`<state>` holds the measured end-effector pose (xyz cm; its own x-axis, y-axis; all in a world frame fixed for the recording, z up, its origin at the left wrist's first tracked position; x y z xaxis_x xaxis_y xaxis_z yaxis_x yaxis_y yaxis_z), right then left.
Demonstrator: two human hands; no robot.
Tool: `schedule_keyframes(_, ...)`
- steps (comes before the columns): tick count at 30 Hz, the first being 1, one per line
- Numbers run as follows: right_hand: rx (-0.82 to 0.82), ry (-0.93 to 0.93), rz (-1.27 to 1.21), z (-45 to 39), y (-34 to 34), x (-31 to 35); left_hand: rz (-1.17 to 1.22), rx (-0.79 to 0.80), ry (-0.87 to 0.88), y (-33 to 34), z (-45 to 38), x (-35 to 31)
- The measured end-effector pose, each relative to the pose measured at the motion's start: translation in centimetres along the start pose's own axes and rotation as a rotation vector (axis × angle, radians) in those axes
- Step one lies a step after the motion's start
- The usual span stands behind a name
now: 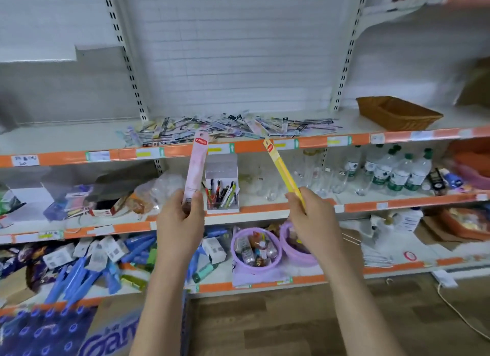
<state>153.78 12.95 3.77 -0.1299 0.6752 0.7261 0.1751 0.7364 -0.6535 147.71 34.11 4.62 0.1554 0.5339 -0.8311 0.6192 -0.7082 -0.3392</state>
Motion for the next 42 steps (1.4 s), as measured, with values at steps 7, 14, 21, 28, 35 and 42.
schedule_keyframes(7, -0.015, 0.112, -0.004, -8.0, 1.0, -3.6, 0.016, 0.152, -0.011, 8.8, -5.8, 2.1)
schedule_keyframes(14, 0.011, 0.138, -0.060, -16.9, 0.1, -7.7, 0.011, 0.128, -0.074, 17.6, -11.2, 2.8)
schedule_keyframes(21, 0.044, 0.132, -0.058, -26.7, -4.4, -13.0, -0.011, 0.114, -0.043, 27.7, -14.8, -0.7)
schedule_keyframes(28, 0.096, 0.141, -0.094, -32.9, -5.0, -17.8, -0.092, 0.136, 0.002, 34.1, -16.2, -0.6)
schedule_keyframes(35, 0.097, 0.158, -0.064, -38.9, -4.2, -21.4, -0.309, 0.058, -0.009, 36.3, -20.5, 1.5)
schedule_keyframes(42, -0.031, 0.140, 0.116, -46.4, -6.6, -24.1, -0.349, 0.086, 0.075, 43.8, -27.3, 0.8)
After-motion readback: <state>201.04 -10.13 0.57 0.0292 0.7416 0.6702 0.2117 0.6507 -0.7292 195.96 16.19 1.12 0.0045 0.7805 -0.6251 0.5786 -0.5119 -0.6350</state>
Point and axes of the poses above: each hand's wrist, its own z-axis away from the middle knuckle, its own y-axis out of the palm, x = y × z, the point moved 4 cm from there along -z, towards the middle knuckle, and after that the axes turned 9 degrees about y, right-handed, at the moved point
